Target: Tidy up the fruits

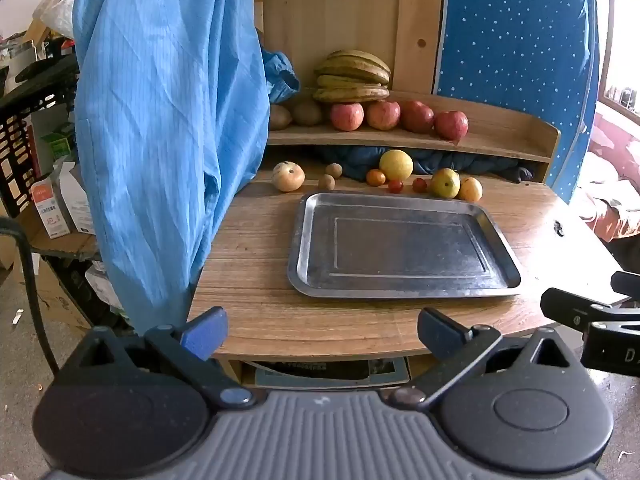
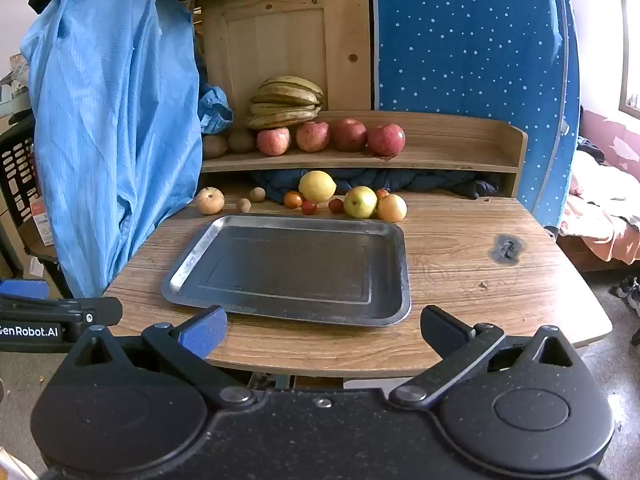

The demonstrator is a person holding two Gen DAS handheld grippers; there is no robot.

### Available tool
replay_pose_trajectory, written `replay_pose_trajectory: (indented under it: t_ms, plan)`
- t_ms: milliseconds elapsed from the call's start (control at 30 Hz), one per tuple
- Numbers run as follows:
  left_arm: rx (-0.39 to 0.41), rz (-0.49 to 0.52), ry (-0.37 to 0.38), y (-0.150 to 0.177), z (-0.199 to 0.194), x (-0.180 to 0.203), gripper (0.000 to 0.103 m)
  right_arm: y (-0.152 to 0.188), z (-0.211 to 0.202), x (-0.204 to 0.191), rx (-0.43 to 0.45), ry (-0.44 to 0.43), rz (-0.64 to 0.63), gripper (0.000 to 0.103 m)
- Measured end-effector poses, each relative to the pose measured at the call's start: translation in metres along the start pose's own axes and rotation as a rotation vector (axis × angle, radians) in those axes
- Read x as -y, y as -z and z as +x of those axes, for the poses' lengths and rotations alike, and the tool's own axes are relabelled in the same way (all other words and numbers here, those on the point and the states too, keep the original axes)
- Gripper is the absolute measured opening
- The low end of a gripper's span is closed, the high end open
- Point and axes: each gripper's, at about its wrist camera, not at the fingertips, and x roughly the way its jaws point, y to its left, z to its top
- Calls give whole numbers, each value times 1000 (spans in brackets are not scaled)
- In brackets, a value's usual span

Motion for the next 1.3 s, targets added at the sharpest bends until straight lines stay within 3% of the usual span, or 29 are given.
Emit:
replay_pose_trajectory:
  t_ms: [1300]
  plan:
    - [3, -1, 0, 1, -2, 1, 103, 2, -1, 2, 0, -2, 4, 103]
